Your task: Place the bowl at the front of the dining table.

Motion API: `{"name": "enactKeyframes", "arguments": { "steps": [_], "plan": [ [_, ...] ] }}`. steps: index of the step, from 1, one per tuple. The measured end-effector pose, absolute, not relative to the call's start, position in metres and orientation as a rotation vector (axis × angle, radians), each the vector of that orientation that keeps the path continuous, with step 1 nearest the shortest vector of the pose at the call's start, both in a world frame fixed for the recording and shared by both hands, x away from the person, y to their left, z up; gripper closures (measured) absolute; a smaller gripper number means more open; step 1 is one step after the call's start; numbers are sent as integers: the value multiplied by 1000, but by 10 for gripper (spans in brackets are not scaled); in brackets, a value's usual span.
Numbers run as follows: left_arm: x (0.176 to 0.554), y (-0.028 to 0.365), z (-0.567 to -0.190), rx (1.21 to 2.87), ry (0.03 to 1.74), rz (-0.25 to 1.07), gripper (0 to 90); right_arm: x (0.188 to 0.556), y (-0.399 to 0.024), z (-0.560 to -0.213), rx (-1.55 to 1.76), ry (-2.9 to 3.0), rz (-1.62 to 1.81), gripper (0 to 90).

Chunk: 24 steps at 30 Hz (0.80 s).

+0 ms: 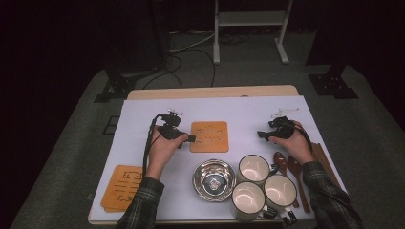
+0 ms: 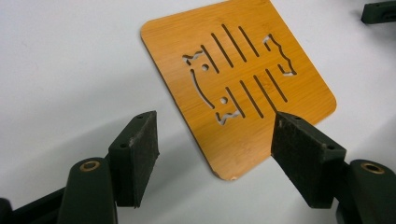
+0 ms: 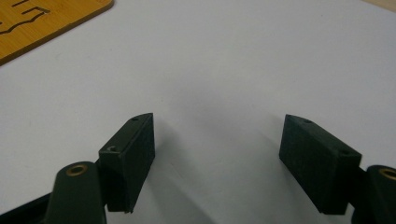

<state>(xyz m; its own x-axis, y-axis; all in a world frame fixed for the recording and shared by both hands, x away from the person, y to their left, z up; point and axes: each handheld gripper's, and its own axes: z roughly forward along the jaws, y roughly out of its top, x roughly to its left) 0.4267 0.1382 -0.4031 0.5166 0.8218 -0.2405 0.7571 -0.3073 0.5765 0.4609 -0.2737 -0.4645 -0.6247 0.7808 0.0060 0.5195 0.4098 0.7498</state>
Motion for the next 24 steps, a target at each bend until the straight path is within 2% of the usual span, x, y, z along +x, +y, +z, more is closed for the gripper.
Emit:
{"name": "enactKeyframes", "arguments": {
  "steps": [24],
  "plan": [
    [405,141,-402,2147,1252,117,295,461,-274,-465,1121,2326,1053,251]
  ]
}}
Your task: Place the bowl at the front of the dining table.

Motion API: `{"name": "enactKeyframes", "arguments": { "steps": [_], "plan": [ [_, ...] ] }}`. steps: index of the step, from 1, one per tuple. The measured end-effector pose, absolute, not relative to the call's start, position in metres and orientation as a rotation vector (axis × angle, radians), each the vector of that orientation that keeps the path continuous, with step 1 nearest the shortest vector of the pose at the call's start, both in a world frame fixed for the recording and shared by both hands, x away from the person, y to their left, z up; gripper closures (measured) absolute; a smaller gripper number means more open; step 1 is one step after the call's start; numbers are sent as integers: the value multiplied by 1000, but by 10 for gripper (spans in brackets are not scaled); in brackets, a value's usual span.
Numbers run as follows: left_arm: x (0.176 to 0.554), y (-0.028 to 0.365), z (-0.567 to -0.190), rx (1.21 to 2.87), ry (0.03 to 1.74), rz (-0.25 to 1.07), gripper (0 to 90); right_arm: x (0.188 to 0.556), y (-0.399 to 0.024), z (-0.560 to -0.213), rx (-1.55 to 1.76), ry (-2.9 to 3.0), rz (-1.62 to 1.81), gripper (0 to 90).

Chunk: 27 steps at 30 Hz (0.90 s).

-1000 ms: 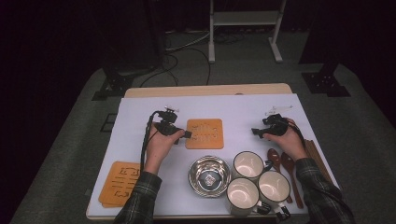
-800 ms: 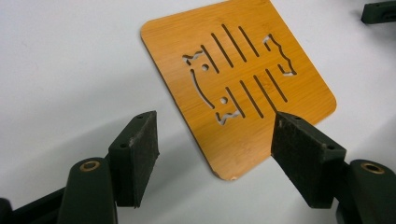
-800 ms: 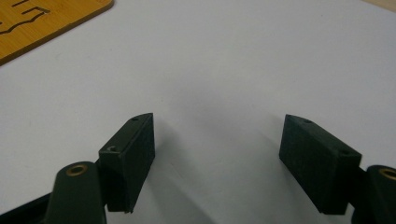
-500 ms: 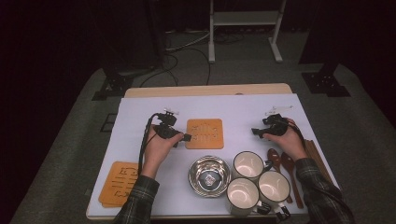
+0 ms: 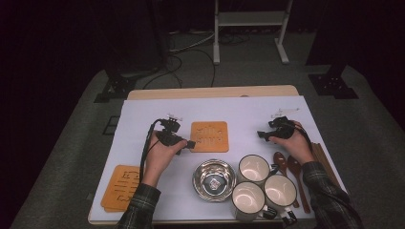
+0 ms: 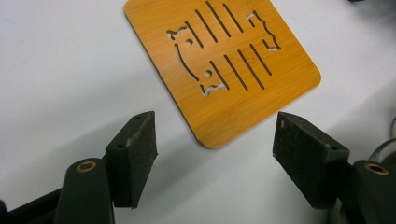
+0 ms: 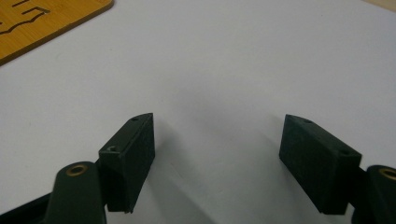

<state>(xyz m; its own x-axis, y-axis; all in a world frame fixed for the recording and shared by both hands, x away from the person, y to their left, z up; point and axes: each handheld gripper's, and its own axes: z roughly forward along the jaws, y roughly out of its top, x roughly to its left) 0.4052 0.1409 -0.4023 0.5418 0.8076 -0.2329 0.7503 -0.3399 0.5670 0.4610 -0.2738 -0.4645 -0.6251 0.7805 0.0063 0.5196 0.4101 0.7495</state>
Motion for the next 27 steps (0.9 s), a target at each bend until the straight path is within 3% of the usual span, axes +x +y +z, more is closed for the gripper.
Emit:
{"name": "enactKeyframes", "arguments": {
  "steps": [27],
  "plan": [
    [374,141,-397,2173,1229,113,295,461,-274,-465,1121,2326,1053,251]
  ]
}}
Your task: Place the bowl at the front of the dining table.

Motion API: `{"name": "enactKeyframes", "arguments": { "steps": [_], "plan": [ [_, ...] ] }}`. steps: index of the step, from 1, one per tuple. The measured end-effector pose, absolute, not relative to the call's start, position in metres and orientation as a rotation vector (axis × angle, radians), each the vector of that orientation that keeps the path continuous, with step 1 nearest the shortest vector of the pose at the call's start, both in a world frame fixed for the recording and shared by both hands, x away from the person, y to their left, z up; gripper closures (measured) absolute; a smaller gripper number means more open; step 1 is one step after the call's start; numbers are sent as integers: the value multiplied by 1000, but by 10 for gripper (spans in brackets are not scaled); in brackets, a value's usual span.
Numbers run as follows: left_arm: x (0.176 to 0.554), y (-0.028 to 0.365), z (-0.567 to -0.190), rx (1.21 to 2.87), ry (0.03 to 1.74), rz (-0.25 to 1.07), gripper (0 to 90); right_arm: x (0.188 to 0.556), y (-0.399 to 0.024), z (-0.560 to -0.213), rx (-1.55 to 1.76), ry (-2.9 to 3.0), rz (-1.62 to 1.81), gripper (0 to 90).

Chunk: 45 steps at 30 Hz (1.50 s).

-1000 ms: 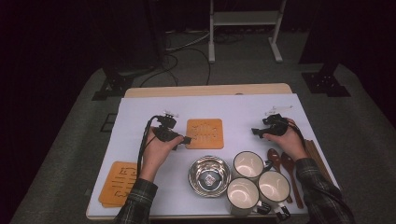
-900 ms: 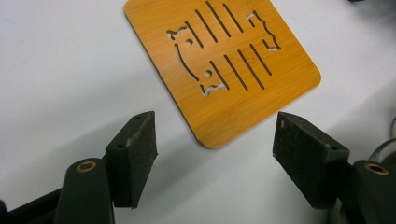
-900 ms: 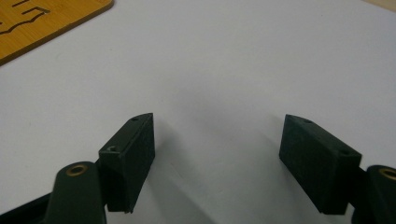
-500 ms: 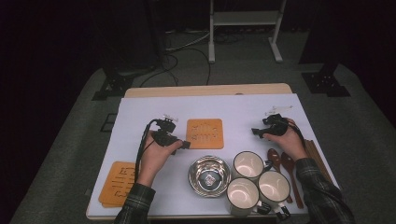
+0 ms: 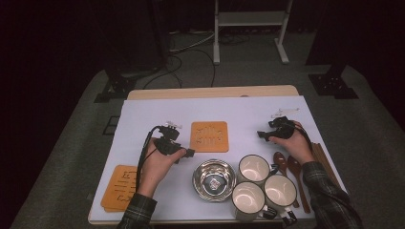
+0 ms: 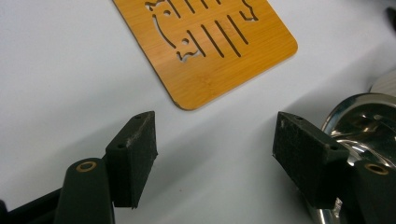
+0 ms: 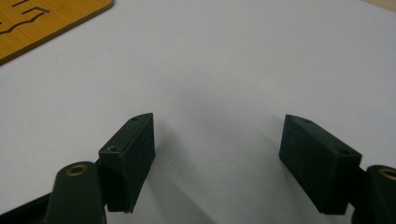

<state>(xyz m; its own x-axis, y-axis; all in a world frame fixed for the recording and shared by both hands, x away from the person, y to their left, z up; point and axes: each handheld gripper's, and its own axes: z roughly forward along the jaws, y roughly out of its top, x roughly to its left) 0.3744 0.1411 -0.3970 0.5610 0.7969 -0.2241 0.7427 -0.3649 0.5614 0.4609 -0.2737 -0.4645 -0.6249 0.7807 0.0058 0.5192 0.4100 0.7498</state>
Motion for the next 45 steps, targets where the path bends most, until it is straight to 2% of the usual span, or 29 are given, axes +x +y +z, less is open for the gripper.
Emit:
{"name": "enactKeyframes", "arguments": {
  "steps": [26,45],
  "plan": [
    [348,132,-392,2204,1187,67,292,461,-274,-465,1120,2325,1053,250],
    [342,118,-400,2245,1156,35,295,461,-274,-465,1121,2326,1053,250]
  ]
}}
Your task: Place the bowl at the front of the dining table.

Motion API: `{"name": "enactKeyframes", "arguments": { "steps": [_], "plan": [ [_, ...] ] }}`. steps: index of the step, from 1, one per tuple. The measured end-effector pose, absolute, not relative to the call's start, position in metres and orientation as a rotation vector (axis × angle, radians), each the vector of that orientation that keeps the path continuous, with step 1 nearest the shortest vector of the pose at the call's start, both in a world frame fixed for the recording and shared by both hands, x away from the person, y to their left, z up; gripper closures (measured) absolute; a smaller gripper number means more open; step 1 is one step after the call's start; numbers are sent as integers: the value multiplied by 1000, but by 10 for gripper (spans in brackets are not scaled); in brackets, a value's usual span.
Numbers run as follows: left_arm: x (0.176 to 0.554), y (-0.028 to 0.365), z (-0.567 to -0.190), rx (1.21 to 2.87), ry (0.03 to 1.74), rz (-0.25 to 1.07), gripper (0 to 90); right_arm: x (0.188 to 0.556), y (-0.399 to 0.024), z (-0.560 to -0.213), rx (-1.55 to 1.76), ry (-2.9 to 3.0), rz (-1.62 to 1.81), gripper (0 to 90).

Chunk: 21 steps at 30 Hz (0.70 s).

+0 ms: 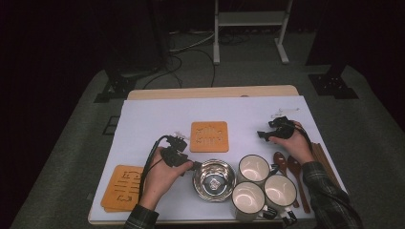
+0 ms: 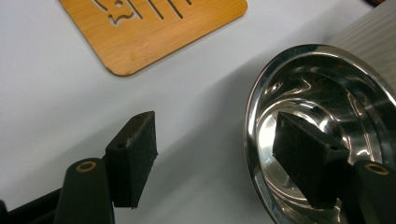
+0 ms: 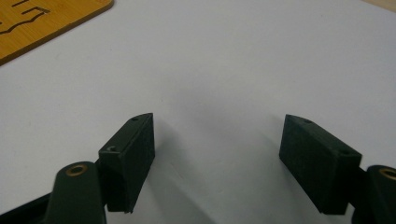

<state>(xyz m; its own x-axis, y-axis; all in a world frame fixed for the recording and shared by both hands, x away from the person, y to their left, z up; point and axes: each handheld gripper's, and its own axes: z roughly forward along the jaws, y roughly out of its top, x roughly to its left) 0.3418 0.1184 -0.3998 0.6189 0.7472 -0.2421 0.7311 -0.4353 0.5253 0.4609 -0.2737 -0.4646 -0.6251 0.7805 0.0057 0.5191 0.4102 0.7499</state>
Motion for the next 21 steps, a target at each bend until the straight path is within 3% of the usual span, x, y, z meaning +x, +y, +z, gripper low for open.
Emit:
{"name": "enactKeyframes", "arguments": {
  "steps": [12,21],
  "plan": [
    [341,106,-411,2289,1139,2,321,461,-274,-465,1121,2326,1053,250],
    [340,103,-414,2308,1126,-27,408,461,-274,-465,1121,2326,1053,250]
  ]
}}
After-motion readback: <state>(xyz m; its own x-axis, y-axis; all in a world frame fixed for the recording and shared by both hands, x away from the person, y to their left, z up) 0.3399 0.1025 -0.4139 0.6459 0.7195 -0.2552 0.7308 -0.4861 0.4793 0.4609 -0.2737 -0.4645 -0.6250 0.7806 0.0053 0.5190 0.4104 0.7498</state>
